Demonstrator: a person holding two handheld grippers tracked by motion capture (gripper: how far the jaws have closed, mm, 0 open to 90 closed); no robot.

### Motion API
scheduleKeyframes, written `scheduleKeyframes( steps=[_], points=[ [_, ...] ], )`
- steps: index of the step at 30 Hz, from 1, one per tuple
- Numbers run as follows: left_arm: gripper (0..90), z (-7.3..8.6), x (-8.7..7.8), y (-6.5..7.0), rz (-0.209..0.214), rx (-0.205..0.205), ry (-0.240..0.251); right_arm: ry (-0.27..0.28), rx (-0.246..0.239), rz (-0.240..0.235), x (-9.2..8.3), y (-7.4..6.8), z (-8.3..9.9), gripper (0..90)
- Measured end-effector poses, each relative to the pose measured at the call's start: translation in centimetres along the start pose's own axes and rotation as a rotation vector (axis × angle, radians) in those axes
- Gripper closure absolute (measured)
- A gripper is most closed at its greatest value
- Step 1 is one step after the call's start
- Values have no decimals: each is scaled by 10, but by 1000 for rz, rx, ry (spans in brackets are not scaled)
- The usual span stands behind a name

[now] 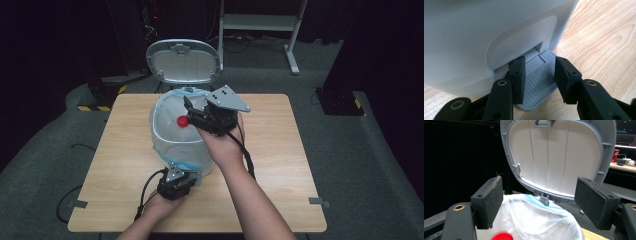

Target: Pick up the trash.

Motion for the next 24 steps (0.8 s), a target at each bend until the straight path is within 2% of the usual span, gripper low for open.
scheduleKeyframes(
  steps=[8,24],
  points=[
    [606,0,0,0,0,-1,2,-2,-3,1,-10,-2,6,238],
    [607,0,0,0,-4,3,3,-22,-8,8,-19,1,24,244]
  ],
)
Point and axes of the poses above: each handheld gripper's, and its own axes: x roughly forward along the jaws, z roughly out of its underside, y roughly to its right, the point moved 5 cm from there along x, roughly forward along the jaws, and after that the axes turned 6 degrees about -z, right-handed, at the moved point
